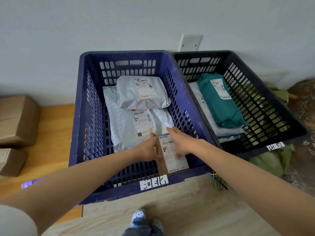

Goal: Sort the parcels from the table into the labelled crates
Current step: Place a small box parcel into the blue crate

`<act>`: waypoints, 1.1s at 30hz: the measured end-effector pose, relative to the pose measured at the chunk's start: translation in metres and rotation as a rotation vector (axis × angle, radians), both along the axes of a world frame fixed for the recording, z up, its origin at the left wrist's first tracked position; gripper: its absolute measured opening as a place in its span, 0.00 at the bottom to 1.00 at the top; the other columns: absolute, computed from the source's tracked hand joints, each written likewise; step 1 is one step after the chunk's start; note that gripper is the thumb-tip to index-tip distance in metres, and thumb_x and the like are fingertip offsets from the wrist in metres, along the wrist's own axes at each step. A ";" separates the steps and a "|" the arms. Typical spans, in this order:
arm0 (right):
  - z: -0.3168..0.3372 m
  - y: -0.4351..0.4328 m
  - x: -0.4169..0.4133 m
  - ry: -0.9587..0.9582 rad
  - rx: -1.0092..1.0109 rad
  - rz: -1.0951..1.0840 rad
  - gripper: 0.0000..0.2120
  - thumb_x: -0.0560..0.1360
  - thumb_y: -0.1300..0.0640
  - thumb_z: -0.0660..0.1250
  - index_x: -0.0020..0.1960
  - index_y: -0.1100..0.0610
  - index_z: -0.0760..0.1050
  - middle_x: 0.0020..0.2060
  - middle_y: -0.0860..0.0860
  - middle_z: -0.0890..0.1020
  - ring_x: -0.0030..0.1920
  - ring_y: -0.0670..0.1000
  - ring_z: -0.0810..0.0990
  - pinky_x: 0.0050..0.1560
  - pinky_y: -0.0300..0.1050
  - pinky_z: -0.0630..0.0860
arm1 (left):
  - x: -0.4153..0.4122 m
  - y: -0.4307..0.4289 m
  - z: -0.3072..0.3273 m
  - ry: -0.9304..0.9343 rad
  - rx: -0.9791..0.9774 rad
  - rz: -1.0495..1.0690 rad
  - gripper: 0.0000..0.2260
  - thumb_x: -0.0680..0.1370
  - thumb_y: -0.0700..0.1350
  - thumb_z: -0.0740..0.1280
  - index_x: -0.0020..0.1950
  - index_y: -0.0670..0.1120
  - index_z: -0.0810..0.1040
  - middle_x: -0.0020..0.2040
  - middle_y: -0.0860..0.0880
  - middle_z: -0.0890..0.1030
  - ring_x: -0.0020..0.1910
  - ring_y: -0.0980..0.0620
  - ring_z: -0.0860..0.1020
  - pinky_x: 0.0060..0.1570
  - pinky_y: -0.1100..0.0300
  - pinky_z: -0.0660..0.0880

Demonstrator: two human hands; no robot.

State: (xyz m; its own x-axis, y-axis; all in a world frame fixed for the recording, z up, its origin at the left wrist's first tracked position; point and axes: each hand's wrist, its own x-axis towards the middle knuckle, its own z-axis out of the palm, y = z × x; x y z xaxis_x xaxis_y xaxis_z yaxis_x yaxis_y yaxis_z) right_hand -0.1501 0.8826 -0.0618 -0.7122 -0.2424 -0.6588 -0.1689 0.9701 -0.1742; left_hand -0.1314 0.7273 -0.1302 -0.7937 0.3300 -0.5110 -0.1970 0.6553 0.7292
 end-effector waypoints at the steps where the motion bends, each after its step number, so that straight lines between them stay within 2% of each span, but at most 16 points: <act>1: 0.001 0.001 0.002 0.002 0.030 0.093 0.57 0.66 0.65 0.77 0.79 0.54 0.39 0.78 0.52 0.41 0.78 0.56 0.50 0.75 0.53 0.58 | 0.001 0.000 -0.001 0.004 -0.006 -0.016 0.44 0.68 0.45 0.78 0.72 0.45 0.51 0.56 0.53 0.70 0.57 0.54 0.71 0.52 0.65 0.69; 3: 0.002 0.004 0.006 -0.007 0.105 0.219 0.59 0.64 0.65 0.78 0.79 0.53 0.38 0.78 0.52 0.38 0.78 0.55 0.46 0.75 0.55 0.56 | 0.002 0.000 -0.002 0.009 -0.017 -0.032 0.44 0.69 0.44 0.78 0.74 0.43 0.51 0.62 0.50 0.72 0.63 0.51 0.72 0.54 0.66 0.68; 5: 0.001 0.005 0.009 -0.005 0.164 0.278 0.59 0.65 0.67 0.78 0.79 0.53 0.38 0.78 0.54 0.38 0.78 0.57 0.46 0.74 0.57 0.59 | 0.002 0.000 -0.003 0.006 -0.030 -0.029 0.44 0.69 0.44 0.77 0.75 0.42 0.51 0.67 0.47 0.72 0.67 0.49 0.71 0.55 0.65 0.69; 8: -0.002 0.006 0.009 0.037 0.236 0.359 0.55 0.68 0.70 0.74 0.79 0.55 0.39 0.77 0.58 0.39 0.77 0.62 0.51 0.70 0.60 0.64 | 0.001 0.004 -0.001 0.002 -0.042 -0.044 0.42 0.70 0.45 0.76 0.75 0.42 0.53 0.70 0.46 0.71 0.69 0.47 0.69 0.63 0.59 0.70; 11: -0.003 0.009 0.007 0.087 0.282 0.459 0.48 0.72 0.69 0.70 0.79 0.57 0.39 0.77 0.60 0.40 0.75 0.64 0.54 0.70 0.60 0.65 | 0.001 0.007 0.003 0.000 -0.070 -0.077 0.41 0.71 0.48 0.75 0.75 0.42 0.54 0.71 0.46 0.70 0.69 0.47 0.69 0.66 0.55 0.69; 16: -0.002 0.010 0.007 0.082 0.258 0.471 0.50 0.71 0.66 0.73 0.79 0.58 0.41 0.78 0.59 0.42 0.75 0.64 0.58 0.69 0.58 0.66 | 0.004 0.006 0.010 -0.008 -0.171 -0.174 0.36 0.72 0.45 0.74 0.74 0.43 0.58 0.74 0.47 0.67 0.71 0.47 0.68 0.68 0.56 0.67; 19: 0.001 0.009 0.006 0.105 0.179 0.438 0.47 0.68 0.63 0.77 0.77 0.61 0.50 0.76 0.59 0.53 0.71 0.62 0.66 0.68 0.55 0.68 | 0.005 0.004 0.018 -0.017 -0.209 -0.191 0.36 0.72 0.44 0.75 0.74 0.43 0.59 0.74 0.46 0.66 0.72 0.48 0.66 0.69 0.56 0.65; 21: 0.002 0.011 0.005 0.131 0.108 0.395 0.48 0.67 0.60 0.78 0.77 0.60 0.53 0.75 0.57 0.58 0.71 0.61 0.66 0.68 0.54 0.68 | 0.007 0.002 0.027 -0.004 -0.234 -0.173 0.37 0.72 0.45 0.75 0.75 0.42 0.58 0.74 0.45 0.66 0.72 0.47 0.66 0.69 0.55 0.66; 24: 0.006 0.015 0.004 0.142 -0.027 0.308 0.47 0.68 0.56 0.78 0.77 0.57 0.53 0.74 0.54 0.60 0.72 0.58 0.65 0.69 0.54 0.67 | 0.013 -0.006 0.042 -0.001 -0.237 -0.101 0.36 0.73 0.45 0.74 0.75 0.42 0.59 0.73 0.44 0.66 0.71 0.47 0.67 0.67 0.54 0.68; 27: 0.014 0.013 0.005 0.149 -0.208 0.230 0.45 0.70 0.53 0.76 0.78 0.57 0.53 0.76 0.53 0.60 0.73 0.54 0.63 0.70 0.47 0.63 | 0.023 -0.015 0.060 0.025 -0.220 0.017 0.33 0.74 0.43 0.73 0.74 0.42 0.60 0.72 0.43 0.68 0.70 0.46 0.69 0.66 0.54 0.69; 30: 0.027 0.004 0.007 0.159 -0.409 0.169 0.40 0.72 0.55 0.74 0.77 0.56 0.56 0.75 0.52 0.62 0.72 0.53 0.66 0.67 0.45 0.66 | 0.035 -0.025 0.082 0.111 -0.197 0.179 0.28 0.76 0.41 0.71 0.73 0.43 0.63 0.70 0.44 0.71 0.68 0.48 0.71 0.59 0.60 0.70; 33: 0.037 -0.012 0.009 0.193 -0.551 0.146 0.36 0.74 0.56 0.73 0.76 0.55 0.59 0.74 0.52 0.65 0.71 0.52 0.67 0.67 0.46 0.69 | 0.047 -0.035 0.106 0.209 -0.183 0.320 0.25 0.76 0.41 0.70 0.72 0.45 0.66 0.67 0.45 0.73 0.62 0.48 0.75 0.55 0.59 0.73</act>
State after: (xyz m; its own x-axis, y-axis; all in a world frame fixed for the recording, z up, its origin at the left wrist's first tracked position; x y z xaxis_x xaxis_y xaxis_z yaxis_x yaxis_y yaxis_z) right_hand -0.1412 0.8703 -0.0244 -0.7400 -0.6158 -0.2706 -0.3723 0.7101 -0.5977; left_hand -0.0846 0.6920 -0.0241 -0.9342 -0.0312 -0.3554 -0.2719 0.7075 0.6523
